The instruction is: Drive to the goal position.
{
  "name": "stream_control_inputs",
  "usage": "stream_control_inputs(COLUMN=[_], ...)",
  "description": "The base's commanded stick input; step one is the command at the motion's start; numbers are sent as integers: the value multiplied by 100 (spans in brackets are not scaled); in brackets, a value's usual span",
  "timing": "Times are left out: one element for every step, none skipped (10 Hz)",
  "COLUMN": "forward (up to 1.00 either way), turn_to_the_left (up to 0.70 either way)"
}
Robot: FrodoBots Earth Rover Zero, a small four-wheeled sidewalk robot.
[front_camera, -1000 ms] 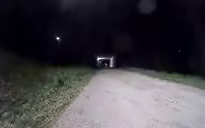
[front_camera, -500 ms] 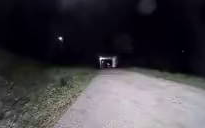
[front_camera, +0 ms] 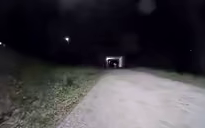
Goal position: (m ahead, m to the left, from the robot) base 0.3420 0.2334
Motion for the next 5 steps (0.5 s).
stream_control_inputs(forward=[0,0,0,0,0], turn_to_the_left=[45,45,45,45,45])
